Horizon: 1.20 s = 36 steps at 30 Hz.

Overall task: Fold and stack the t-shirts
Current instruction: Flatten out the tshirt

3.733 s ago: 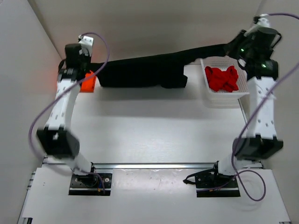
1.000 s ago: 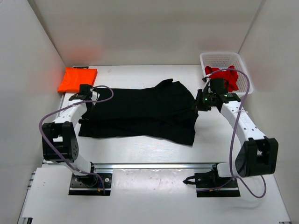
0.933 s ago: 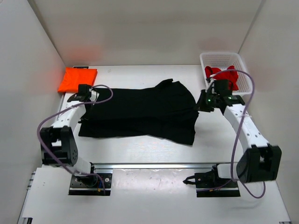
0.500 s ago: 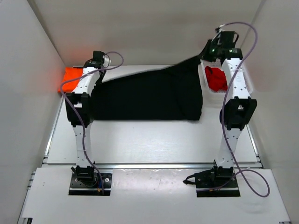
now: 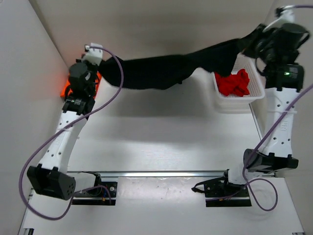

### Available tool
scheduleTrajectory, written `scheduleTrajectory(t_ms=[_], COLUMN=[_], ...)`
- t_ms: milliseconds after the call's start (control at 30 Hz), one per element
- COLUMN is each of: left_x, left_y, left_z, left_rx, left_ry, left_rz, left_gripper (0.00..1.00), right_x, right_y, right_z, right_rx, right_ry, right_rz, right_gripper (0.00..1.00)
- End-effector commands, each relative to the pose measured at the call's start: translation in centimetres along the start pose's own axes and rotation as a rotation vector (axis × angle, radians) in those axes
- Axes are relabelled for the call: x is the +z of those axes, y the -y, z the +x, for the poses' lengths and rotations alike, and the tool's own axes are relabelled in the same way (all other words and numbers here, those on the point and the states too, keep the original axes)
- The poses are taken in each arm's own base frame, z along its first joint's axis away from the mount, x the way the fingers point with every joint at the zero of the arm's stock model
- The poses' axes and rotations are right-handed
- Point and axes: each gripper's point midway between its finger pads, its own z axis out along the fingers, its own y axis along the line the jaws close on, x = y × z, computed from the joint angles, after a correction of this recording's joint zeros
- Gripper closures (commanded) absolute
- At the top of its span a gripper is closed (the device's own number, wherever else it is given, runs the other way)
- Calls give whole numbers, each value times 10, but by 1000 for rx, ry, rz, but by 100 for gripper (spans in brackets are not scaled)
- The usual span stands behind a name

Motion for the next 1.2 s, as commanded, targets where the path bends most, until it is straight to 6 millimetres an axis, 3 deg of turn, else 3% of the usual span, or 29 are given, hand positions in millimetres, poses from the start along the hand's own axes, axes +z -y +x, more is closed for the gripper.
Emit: scheduleTrajectory(t_ms=[0,67,100,167,200,233,300,333,400,433,500,567,600,667,833,1167], left_x=[1,-11,-24,-42,-52,-62,-79,-89,-108,-119,-139,-158,-173,-200,-230,-245], left_y=[55,66,73,83,85,82,74,69,65,64,65,66,67,69,68,49], left_z=[135,162,180,202,213,225,239,250,266,276,291,306,315,329,343,363], left_rx=[169,200,222,242,255,260,255,252,283,319,375,422,445,506,549,613], left_ry=[-343,-396,-438,-486,-519,-566,-633,-679,-746,-781,-839,-897,-942,-1020,-1102,-1177], left_rz=[122,163,201,247,263,279,298,320,373,397,460,518,553,656,731,676], left_gripper=[100,100,100,100,100,100,100,100,100,100,100,100,100,100,100,100], right_x=[31,20,14,-16,-33,-43,-81,-90,-112,-119,-133,-145,-154,-164,-196,-230], right_y=[24,40,45,51,52,64,64,58,59,49,46,37,42,39,39,63], right_z=[89,138,148,193,191,225,258,261,303,313,348,367,376,382,401,418], right_rx=[-15,-32,-44,-33,-40,-19,-7,29,76,95,142,209,246,295,322,345], right_ry=[-220,-306,-311,-349,-319,-390,-472,-473,-600,-629,-727,-796,-828,-855,-978,-1124], right_rz=[112,178,216,234,254,290,306,279,275,235,235,196,220,215,271,394], right_gripper=[100,100,100,100,100,100,100,100,100,100,100,100,100,100,100,100])
